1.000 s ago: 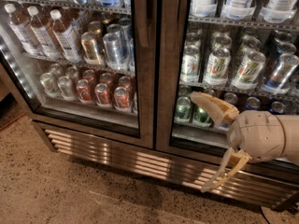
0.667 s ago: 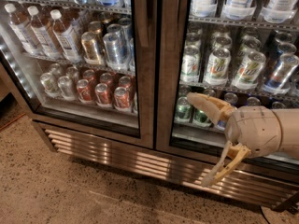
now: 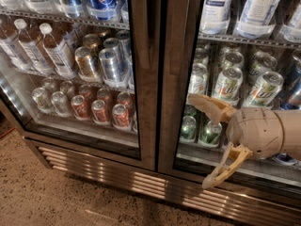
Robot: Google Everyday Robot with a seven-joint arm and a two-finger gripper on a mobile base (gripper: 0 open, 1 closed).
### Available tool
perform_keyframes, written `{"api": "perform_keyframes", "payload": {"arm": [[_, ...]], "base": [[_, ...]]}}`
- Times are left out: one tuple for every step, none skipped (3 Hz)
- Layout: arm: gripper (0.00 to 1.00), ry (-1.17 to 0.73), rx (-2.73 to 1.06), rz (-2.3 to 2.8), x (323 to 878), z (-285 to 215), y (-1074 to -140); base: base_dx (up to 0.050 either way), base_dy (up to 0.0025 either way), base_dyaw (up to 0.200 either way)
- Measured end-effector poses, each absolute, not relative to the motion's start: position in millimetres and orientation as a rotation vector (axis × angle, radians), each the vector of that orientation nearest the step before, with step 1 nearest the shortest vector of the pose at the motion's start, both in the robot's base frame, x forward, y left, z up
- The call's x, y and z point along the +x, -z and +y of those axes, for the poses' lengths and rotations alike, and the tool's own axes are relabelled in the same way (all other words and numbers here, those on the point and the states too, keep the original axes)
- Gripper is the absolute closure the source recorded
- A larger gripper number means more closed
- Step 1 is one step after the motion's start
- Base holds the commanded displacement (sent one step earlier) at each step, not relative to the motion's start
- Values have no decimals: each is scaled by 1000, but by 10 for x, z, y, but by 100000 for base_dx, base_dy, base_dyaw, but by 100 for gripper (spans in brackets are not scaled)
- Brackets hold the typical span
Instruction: Open right fridge door
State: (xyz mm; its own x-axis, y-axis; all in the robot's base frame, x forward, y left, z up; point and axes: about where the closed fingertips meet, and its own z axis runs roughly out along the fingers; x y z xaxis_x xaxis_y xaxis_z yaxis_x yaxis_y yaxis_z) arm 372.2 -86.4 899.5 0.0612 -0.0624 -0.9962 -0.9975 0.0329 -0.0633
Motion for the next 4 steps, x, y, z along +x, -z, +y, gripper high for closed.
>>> {"api": "perform_keyframes", "payload": {"arm": [[0,-1108,-1257,1224,3722,-863,-8996],[0,-1097,-1267,1206,3708,-826,-9182],[0,-1042,-1298,1172,3590,-801,-9515],[0,-1000,-1323,1156,3516,-778,-9723]], "base": [[0,0,0],[0,0,0],[0,0,0],[0,0,0]]}}
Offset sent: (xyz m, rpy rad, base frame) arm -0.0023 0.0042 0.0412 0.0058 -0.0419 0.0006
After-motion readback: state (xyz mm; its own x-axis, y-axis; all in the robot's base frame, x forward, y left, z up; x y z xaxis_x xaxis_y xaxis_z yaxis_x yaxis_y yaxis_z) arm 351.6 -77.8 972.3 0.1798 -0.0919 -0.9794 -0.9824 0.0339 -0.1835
